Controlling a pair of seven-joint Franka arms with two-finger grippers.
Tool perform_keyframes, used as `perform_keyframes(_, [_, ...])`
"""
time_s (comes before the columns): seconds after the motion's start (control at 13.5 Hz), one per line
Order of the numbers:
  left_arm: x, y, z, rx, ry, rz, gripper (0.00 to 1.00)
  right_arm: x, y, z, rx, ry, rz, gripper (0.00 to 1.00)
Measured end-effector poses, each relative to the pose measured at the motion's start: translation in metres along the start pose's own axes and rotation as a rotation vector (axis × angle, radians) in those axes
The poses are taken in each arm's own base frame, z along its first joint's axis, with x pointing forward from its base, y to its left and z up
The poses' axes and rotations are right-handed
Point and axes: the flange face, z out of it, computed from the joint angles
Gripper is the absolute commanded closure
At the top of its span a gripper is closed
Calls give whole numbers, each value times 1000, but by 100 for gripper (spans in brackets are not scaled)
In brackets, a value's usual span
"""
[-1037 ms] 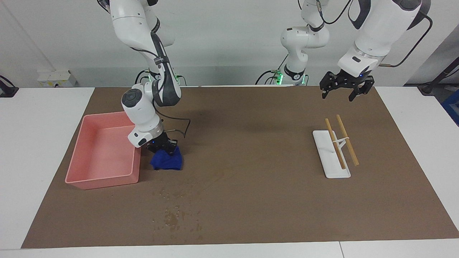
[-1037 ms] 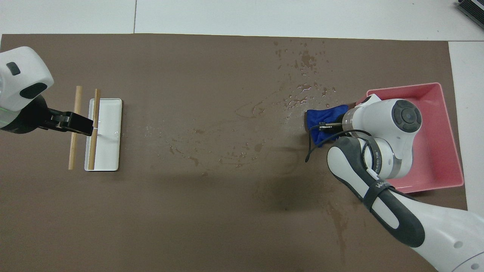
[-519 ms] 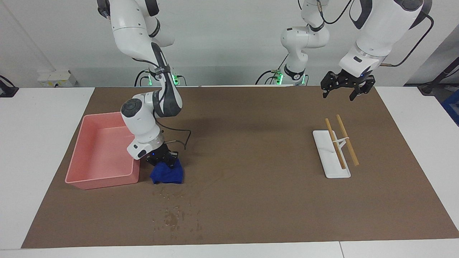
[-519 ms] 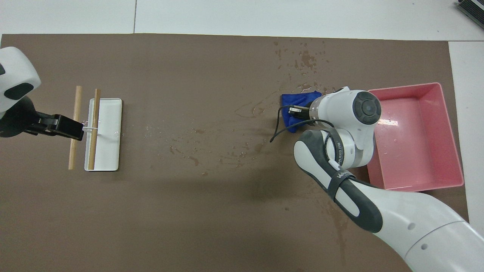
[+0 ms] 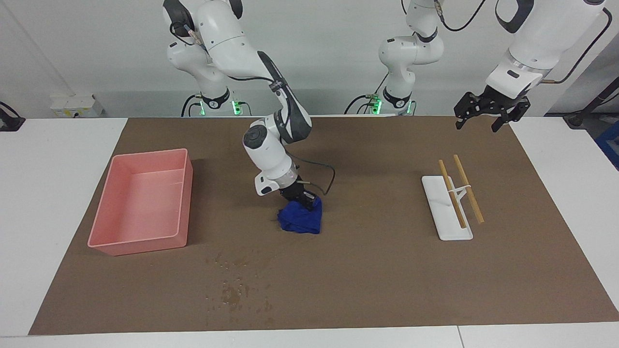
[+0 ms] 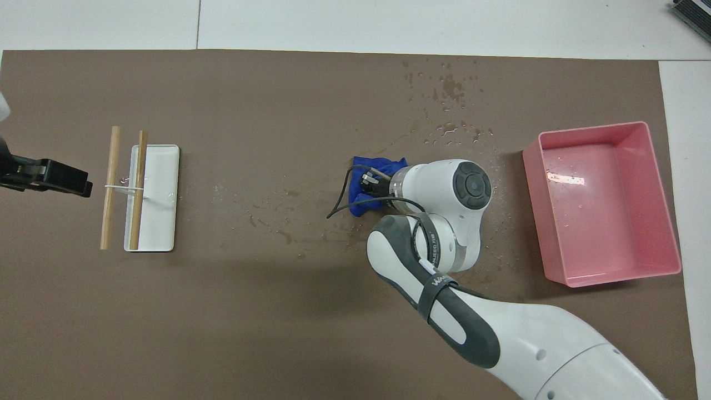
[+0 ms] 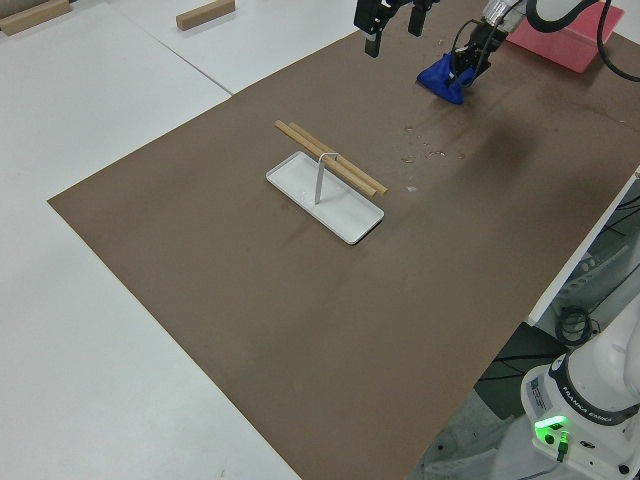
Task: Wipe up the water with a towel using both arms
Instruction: 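Wipe the towel across the wet table with the right gripper, then wipe the towel back toward the pink bin with the right gripper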
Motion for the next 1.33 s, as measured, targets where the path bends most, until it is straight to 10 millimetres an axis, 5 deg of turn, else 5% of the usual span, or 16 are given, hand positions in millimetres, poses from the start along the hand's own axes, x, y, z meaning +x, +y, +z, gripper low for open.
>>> perform_keyframes(0.37, [-1, 1, 8, -15, -15, -2, 0, -28, 10, -5, -163, -211, -23, 100])
perform_keyframes(0.74, [-1, 3, 9, -15, -18, 2, 0, -41, 37, -26, -461, -149, -360, 100])
perform_keyframes(0.89, [-1, 2, 9, -15, -18, 0, 0, -21, 53, -37, -528, -109, -514, 100])
perform_keyframes(1.33, [-2, 3, 10, -12, -19, 2, 0, 83, 120, -78, -603, -62, -751, 100])
